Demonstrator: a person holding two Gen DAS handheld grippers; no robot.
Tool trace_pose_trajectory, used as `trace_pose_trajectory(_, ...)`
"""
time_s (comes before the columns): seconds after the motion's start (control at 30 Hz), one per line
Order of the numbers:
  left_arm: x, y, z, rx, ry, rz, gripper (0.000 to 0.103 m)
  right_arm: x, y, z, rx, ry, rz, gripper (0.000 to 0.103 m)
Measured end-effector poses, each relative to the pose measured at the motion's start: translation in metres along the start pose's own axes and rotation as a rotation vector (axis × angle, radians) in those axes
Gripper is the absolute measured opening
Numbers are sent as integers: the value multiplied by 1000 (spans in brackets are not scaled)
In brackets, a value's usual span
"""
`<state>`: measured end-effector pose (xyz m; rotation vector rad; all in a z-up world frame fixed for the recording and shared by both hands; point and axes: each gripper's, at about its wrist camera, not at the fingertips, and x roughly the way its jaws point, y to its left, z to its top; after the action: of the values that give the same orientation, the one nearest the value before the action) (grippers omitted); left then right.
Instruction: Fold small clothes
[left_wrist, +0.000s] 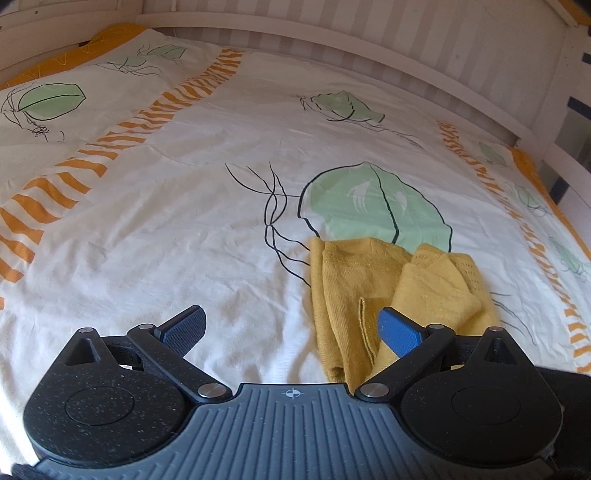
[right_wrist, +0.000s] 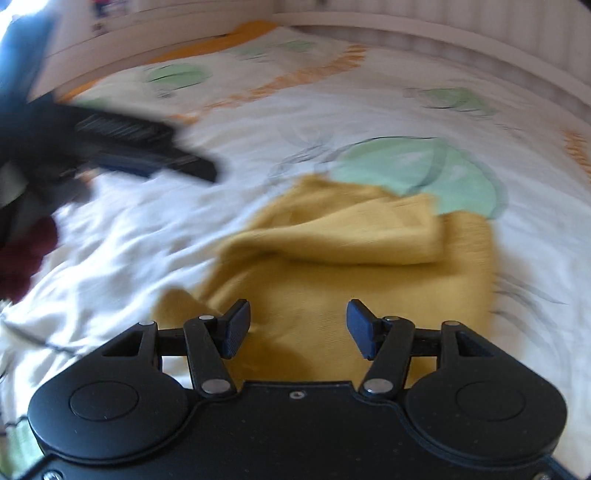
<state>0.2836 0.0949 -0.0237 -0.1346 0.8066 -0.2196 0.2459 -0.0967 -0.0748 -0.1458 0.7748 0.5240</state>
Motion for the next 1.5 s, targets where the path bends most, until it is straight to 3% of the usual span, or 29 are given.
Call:
trace_pose_trajectory(0.07,1,-1,-1,5,7,-1,101,-2,5,-1,-15,-10,49,63)
trace_pose_trajectory(0.13,1,-1,-1,5,10,0,101,-9,1,1,-12,-39,44,63)
trace_pose_trajectory(0.3,0,-3,-3,13,17,-5,101,-17,-26,11,16,-59,-68,63)
trace_pose_trajectory(0.5,0,-13,-9,60,44,-22,101,1,-55,17,-3,-5,-165,63)
trace_pose_trajectory(0.8,6,-14,-14,68,95,-57,101,55,-71,71,-17,3,-114,63)
trace_pose_trajectory(1.0,9,-13,-16,71,111,-69,101,69,-84,93,102,-59,-54,63)
trace_pose_trajectory(1.17,5,-21,-19,105,100,-102,101,46,-97,80,156,-83,-61,64)
trace_pose_trajectory(1.37,-13,-40,-38,281,92,-160,101,20,-117,42,202,-68,-121,64)
trace_pose_trajectory(1.5,1,-39,-54,347,183,-77,101,5,-134,23,249,-63,-154,65)
